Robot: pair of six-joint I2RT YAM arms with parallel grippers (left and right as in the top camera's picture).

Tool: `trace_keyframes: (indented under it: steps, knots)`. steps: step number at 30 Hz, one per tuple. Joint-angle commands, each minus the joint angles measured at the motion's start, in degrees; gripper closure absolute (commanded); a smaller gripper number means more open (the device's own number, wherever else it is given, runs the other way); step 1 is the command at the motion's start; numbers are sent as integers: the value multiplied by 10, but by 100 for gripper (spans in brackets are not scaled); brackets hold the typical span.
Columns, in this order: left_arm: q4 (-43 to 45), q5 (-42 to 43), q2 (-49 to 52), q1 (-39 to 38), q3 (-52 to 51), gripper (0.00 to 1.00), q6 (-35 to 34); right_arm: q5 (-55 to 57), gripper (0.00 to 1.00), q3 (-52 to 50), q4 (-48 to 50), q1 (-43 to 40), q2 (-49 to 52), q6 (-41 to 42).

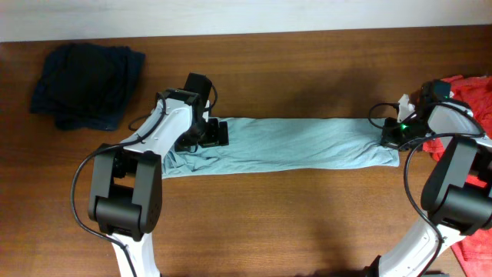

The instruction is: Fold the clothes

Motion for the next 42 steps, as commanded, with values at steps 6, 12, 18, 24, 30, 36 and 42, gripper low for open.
trace_keyframes:
  steps: [6, 12, 18, 24, 30, 36, 42]
  knots:
    - [-1, 6, -13, -2, -6, 1, 2, -50, 80, 188, -130, -2, 19, -6]
    - [0, 6, -13, -5, -6, 1, 2, -33, 42, 306, -223, -4, 19, -6]
    - [-1, 6, -13, -5, -6, 1, 2, 46, 9, 283, -239, -7, 23, -6]
    - [-1, 6, -13, -5, -6, 1, 2, 47, 5, 231, -210, -18, 23, -25]
    - [-1, 6, -13, -5, -6, 1, 2, -11, 11, 188, -172, -37, 23, -45]
    - [-1, 6, -13, -5, -6, 1, 2, -69, 12, 124, -132, -43, 24, -100]
    - [-1, 6, -13, -5, -6, 1, 2, -67, 13, 35, -52, -42, 24, -116]
